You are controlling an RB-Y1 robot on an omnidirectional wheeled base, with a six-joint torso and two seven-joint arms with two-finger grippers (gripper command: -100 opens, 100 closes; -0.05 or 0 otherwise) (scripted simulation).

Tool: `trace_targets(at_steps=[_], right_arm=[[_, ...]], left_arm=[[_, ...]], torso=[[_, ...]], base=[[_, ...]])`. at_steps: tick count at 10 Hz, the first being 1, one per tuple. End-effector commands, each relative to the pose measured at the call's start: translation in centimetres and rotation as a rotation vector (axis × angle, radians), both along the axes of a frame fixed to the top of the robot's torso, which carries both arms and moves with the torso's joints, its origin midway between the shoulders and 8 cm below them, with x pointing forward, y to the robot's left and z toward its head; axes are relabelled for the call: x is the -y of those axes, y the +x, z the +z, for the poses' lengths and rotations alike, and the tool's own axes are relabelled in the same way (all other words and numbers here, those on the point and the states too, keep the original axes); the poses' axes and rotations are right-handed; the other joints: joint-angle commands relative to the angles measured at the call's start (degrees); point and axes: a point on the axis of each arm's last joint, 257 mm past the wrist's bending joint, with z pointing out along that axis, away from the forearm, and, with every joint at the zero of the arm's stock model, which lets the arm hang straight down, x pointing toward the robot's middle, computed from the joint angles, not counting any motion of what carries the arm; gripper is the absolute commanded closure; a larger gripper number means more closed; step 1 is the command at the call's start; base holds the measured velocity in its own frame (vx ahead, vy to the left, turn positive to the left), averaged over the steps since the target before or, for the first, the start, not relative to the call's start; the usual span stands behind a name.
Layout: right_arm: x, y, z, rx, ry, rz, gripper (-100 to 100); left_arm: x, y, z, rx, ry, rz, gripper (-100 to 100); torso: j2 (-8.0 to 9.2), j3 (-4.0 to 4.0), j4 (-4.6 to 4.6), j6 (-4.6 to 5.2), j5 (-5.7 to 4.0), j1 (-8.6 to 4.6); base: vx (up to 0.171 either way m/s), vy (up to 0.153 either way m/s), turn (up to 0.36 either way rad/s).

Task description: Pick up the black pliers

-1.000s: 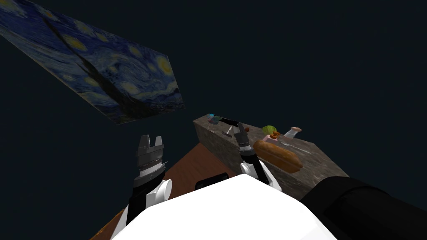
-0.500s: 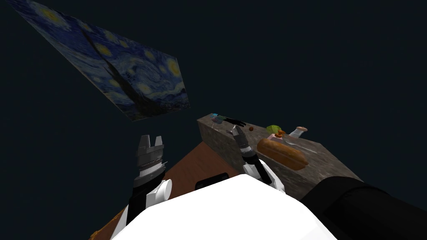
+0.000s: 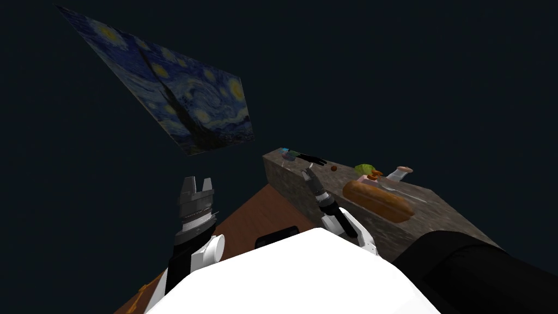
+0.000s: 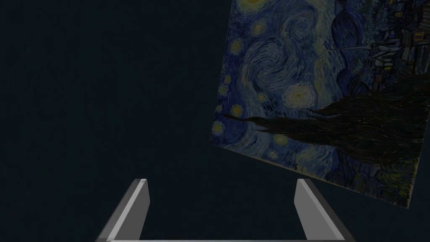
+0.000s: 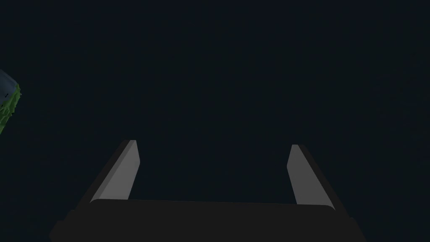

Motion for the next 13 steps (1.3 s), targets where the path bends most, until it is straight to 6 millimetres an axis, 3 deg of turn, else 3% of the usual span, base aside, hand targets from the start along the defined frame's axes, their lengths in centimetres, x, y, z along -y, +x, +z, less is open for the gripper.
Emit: trace_targets(at_steps=[1, 3, 6, 10, 11, 12, 13], right_arm=[[-0.1, 0.0, -0.6, -0.015, -0.027, 0.017, -100], [0.3, 0.2, -3.4, -0.075, -0.075, 0.043, -100], [0.6, 0.2, -5.2, -0.115, -0.13, 0.068, -100], [2.3, -0.3, -10.8, -0.241, -0.248, 0.108, -100], [2.4, -0.3, -10.8, -0.244, -0.261, 0.112, -100], [3.0, -0.7, -12.6, -0.285, -0.299, 0.124, -100], [3.3, -0.7, -12.9, -0.293, -0.313, 0.126, -100]], left_arm=[[0.0, 0.0, 0.0, 0.0, 0.0, 0.0, 0], [0.0, 0.0, 0.0, 0.0, 0.0, 0.0, 0], [0.0, 0.0, 0.0, 0.0, 0.0, 0.0, 0], [0.0, 0.0, 0.0, 0.0, 0.0, 0.0, 0], [0.0, 0.0, 0.0, 0.0, 0.0, 0.0, 0], [0.0, 0.0, 0.0, 0.0, 0.0, 0.0, 0], [0.0, 0.0, 0.0, 0.0, 0.0, 0.0, 0]], torso=[[0.0, 0.0, 0.0, 0.0, 0.0, 0.0], [-0.09, -0.05, -0.01, 0.0, -0.01, -0.09], [-0.07, -0.04, -0.01, 0.01, -0.03, -0.2], [-0.19, -0.11, -0.04, 0.03, -0.04, -0.25], [-0.2, -0.11, -0.04, 0.0, -0.04, -0.25], [-0.16, -0.09, -0.03, 0.03, -0.05, -0.33], [-0.16, -0.09, -0.03, 0.01, -0.06, -0.34]], base=[[-0.014, 0.108, 0.043], [0.004, 0.112, 0.118], [0.001, 0.07, 0.058], [0.032, 0.068, 0.105], [0.023, 0.042, 0.054], [0.024, 0.041, 0.093], [0.027, 0.032, 0.063]])
